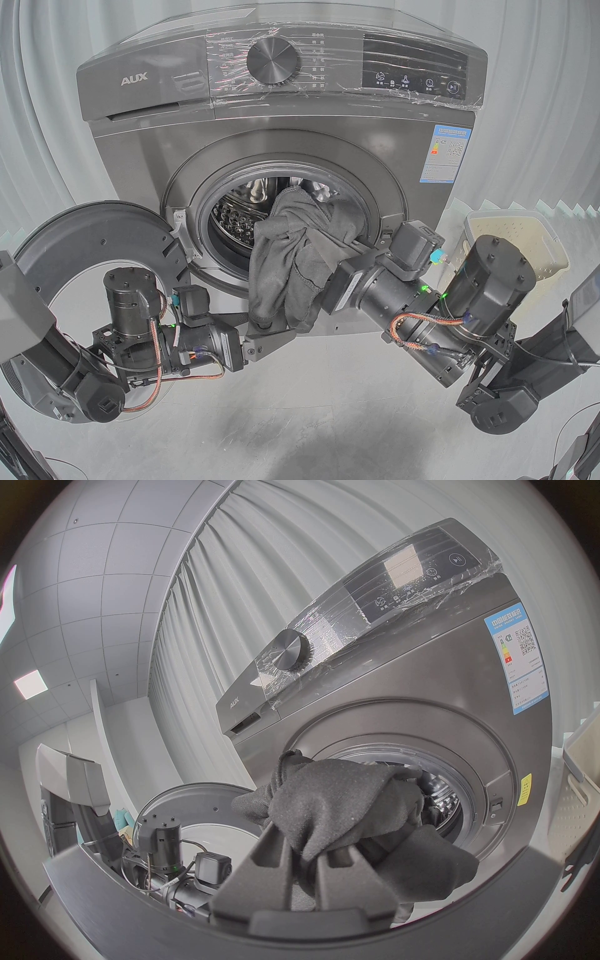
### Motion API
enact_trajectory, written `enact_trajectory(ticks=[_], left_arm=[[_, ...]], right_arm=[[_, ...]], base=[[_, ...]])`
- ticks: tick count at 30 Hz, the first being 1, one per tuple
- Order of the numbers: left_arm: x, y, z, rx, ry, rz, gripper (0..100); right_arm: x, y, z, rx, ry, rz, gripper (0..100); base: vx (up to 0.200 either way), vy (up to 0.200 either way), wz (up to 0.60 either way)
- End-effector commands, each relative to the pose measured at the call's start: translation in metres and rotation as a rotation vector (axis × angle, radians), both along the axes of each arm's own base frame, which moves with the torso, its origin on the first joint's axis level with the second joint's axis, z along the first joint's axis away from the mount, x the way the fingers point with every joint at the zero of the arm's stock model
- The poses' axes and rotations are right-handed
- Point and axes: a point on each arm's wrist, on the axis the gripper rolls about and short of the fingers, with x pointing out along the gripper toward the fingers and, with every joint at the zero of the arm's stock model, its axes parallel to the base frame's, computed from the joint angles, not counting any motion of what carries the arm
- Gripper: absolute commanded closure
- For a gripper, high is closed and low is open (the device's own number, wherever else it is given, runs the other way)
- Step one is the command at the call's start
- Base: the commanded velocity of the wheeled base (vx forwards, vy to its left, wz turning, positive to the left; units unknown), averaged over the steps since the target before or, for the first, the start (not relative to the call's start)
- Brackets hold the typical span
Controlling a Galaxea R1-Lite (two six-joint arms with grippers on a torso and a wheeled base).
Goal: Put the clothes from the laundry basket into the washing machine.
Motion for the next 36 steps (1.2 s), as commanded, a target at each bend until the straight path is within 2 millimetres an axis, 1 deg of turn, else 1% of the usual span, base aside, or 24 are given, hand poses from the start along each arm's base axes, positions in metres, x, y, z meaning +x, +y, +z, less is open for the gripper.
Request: enact_trajectory(ticks=[1, 2, 8, 14, 15, 19, 28, 36], left_arm=[[0.007, -0.006, -0.007, 0.005, 0.014, 0.003, 0], [0.011, -0.007, -0.009, 0.007, 0.005, 0.016, 0], [0.021, -0.009, -0.013, -0.013, -0.056, 0.072, 0], [0.024, -0.010, -0.012, -0.043, -0.109, 0.099, 0], [0.023, -0.010, -0.012, -0.044, -0.110, 0.099, 100], [0.022, -0.008, -0.012, -0.044, -0.112, 0.099, 100], [0.016, -0.006, -0.013, -0.061, -0.139, 0.097, 100], [0.002, -0.001, -0.013, -0.083, -0.187, 0.088, 100]], right_arm=[[0.000, 0.000, -0.001, -0.002, 0.001, 0.000, 100], [0.000, 0.000, -0.001, -0.001, 0.002, 0.001, 100], [-0.001, 0.000, -0.001, -0.002, 0.003, 0.002, 100], [-0.001, 0.000, -0.003, -0.006, 0.006, 0.002, 100], [-0.001, -0.001, -0.003, -0.009, 0.006, 0.002, 100], [-0.001, 0.000, -0.003, -0.008, 0.006, 0.002, 100], [0.002, 0.003, -0.010, -0.015, 0.006, -0.001, 100], [0.005, 0.003, -0.012, -0.019, 0.006, -0.008, 100]], base=[[0.000, 0.000, 0.00], [0.000, 0.000, 0.00], [0.000, 0.000, 0.00], [0.000, 0.000, 0.00], [0.000, 0.000, 0.00], [0.000, 0.000, 0.00], [0.000, 0.000, 0.00], [0.000, 0.000, 0.00]])
